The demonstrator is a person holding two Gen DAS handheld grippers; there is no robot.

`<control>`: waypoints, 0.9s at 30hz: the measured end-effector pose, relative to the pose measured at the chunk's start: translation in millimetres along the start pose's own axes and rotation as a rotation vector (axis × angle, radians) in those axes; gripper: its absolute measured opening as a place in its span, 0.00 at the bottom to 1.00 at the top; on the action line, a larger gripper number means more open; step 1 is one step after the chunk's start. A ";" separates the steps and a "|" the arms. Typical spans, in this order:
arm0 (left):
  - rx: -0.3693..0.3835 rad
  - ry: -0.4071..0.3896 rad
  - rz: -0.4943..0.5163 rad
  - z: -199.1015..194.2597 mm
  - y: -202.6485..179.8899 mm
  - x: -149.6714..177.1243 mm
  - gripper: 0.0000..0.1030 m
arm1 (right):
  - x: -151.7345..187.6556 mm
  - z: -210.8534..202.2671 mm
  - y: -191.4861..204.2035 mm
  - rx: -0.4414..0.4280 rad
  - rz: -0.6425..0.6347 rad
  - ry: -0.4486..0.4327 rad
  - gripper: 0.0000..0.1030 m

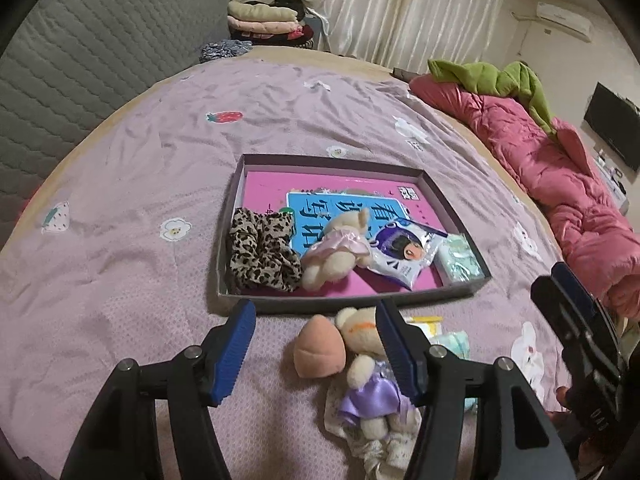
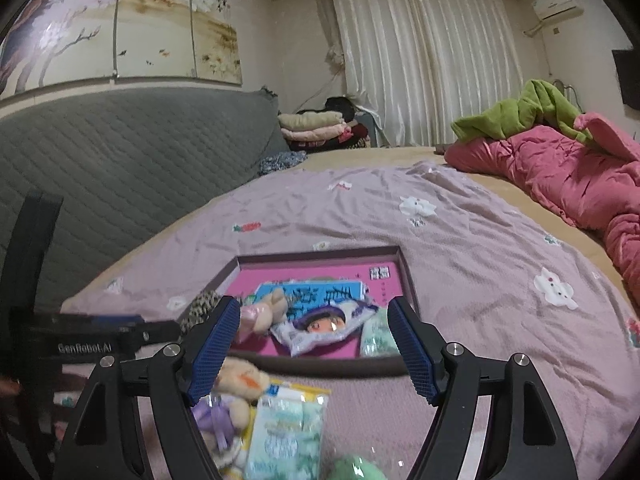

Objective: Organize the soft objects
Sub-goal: 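Withdraw both open tools from the tray toward the remaining items, then move left toward the white floral cloth while right moves toward the bagged green sponge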

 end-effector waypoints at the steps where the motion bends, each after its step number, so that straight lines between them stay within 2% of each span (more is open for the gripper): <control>1: 0.000 0.004 0.000 -1.8 0.6 1.7 0.60 | 3.2 -1.8 0.0 0.001 0.000 0.008 0.75; 12: 0.004 0.019 0.026 -21.1 2.5 24.2 0.60 | 34.5 -32.1 5.7 0.003 -0.016 0.080 0.75; 27: 0.051 0.094 0.082 -25.4 -20.2 56.9 0.60 | 53.9 -38.6 3.3 0.003 0.041 0.169 0.75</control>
Point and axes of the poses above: each gripper's, at about its wrist camera, not at the fingertips, and z roughly the way its jaws point, y to its left, x to its underside, the point moved 5 cm from there along z, roughly the way its jaws point, and after that the axes turned 8 degrees about -x, right-handed, at the moved point
